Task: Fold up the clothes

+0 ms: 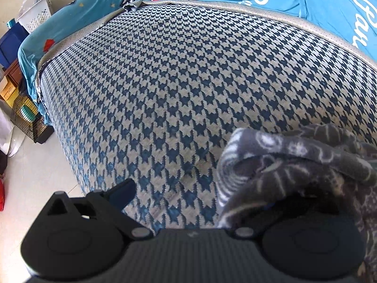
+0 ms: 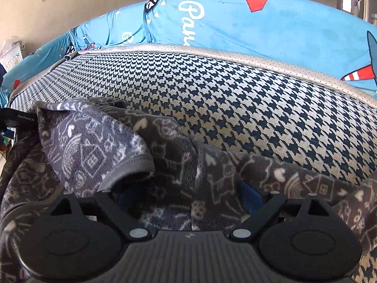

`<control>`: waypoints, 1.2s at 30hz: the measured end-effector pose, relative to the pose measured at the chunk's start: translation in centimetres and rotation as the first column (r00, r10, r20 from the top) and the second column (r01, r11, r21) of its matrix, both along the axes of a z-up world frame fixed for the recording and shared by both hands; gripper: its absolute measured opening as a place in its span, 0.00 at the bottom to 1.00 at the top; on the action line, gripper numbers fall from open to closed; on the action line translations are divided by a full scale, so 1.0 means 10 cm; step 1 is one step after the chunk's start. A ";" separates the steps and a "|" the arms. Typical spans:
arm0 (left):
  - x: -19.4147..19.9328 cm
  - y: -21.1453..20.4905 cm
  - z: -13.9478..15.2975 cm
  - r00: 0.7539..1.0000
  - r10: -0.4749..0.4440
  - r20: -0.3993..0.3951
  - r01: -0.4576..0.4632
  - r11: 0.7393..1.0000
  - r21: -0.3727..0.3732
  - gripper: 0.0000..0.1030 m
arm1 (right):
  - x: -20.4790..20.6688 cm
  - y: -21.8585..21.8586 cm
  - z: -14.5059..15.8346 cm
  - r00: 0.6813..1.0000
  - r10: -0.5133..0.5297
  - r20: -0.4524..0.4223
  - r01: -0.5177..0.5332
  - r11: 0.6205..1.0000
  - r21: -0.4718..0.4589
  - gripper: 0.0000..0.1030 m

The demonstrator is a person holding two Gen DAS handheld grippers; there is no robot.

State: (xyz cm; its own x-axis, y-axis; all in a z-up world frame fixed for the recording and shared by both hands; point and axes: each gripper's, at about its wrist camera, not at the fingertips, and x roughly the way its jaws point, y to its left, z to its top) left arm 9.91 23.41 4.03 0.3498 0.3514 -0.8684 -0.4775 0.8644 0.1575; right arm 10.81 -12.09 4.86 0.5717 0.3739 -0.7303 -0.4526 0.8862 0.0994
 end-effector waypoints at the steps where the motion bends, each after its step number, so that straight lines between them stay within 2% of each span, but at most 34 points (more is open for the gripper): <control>1: 0.01 -0.02 0.00 1.000 -0.016 0.001 0.016 1.000 -0.007 1.00 | 0.01 0.03 -0.02 1.000 0.007 0.007 -0.007 1.000 -0.006 0.89; 3: 0.02 -0.08 -0.03 0.998 -0.060 0.000 0.060 0.998 -0.028 1.00 | 0.02 0.09 -0.05 1.000 0.018 0.024 -0.018 1.000 -0.017 0.88; 6: 0.04 -0.20 -0.05 0.994 -0.106 -0.008 0.106 0.994 -0.021 1.00 | -0.01 0.16 -0.06 0.997 0.047 0.054 -0.045 0.998 -0.033 0.68; 8: 0.06 -0.28 -0.06 0.993 -0.120 -0.011 0.121 0.993 0.005 0.99 | -0.02 0.17 -0.04 0.996 0.051 0.069 -0.050 0.998 -0.026 0.48; 9: 0.07 -0.32 -0.04 0.992 -0.127 -0.006 0.127 0.992 0.007 0.94 | -0.01 0.16 -0.03 0.996 0.046 0.073 -0.045 0.999 -0.014 0.41; 10: 0.07 -0.36 -0.02 0.991 -0.133 0.002 0.133 0.991 0.007 0.86 | 0.00 0.15 -0.01 0.996 0.035 0.076 -0.036 0.999 0.001 0.28; 11: 0.08 -0.40 -0.01 0.990 -0.139 0.011 0.139 0.990 0.007 0.84 | -0.01 0.15 0.02 0.996 0.028 0.089 -0.029 1.000 0.009 0.23; 16: 0.12 -0.66 0.13 0.988 -0.143 0.056 0.141 0.989 0.034 0.74 | -0.05 0.10 0.28 0.980 -0.024 0.199 0.014 0.999 0.052 0.19; 19: 0.21 -0.73 0.26 0.984 -0.140 0.111 0.135 0.989 0.051 0.73 | -0.03 0.02 0.46 0.964 -0.090 0.250 0.065 0.992 0.105 0.18; 24: 0.44 -1.10 0.69 0.955 -0.146 0.257 0.105 0.980 0.168 0.73 | 0.01 -0.15 0.74 0.917 -0.207 0.340 0.162 0.974 0.157 0.17; 27: 0.60 -1.26 0.94 0.926 -0.133 0.353 0.071 0.980 0.184 0.73 | 0.01 -0.31 0.96 0.839 -0.321 0.439 0.260 0.946 0.195 0.16; 29: 0.73 -1.32 1.05 0.909 -0.122 0.399 0.058 0.984 0.168 0.73 | 0.03 -0.44 1.09 0.766 -0.406 0.499 0.335 0.914 0.228 0.16; 31: 0.82 -1.44 1.10 0.903 -0.117 0.413 0.050 0.984 0.170 0.78 | 0.06 -0.56 1.20 0.680 -0.486 0.549 0.408 0.873 0.267 0.16; 32: 0.87 -1.50 1.12 0.901 -0.114 0.418 0.045 0.984 0.171 0.81 | 0.09 -0.60 1.22 0.649 -0.509 0.565 0.433 0.858 0.276 0.18; 33: 0.90 -1.55 1.09 0.908 -0.119 0.401 0.054 0.984 0.170 0.88 | 0.13 -0.65 1.24 0.629 -0.523 0.575 0.451 0.848 0.279 0.20; 34: 0.93 -1.59 1.06 0.917 -0.126 0.378 0.066 0.984 0.167 0.93 | 0.19 -0.70 1.23 0.628 -0.533 0.567 0.465 0.841 0.276 0.24; 36: 0.99 -1.69 1.00 0.933 -0.139 0.332 0.089 0.983 0.161 0.95 | 0.32 -0.80 1.17 0.685 -0.540 0.489 0.483 0.839 0.249 0.29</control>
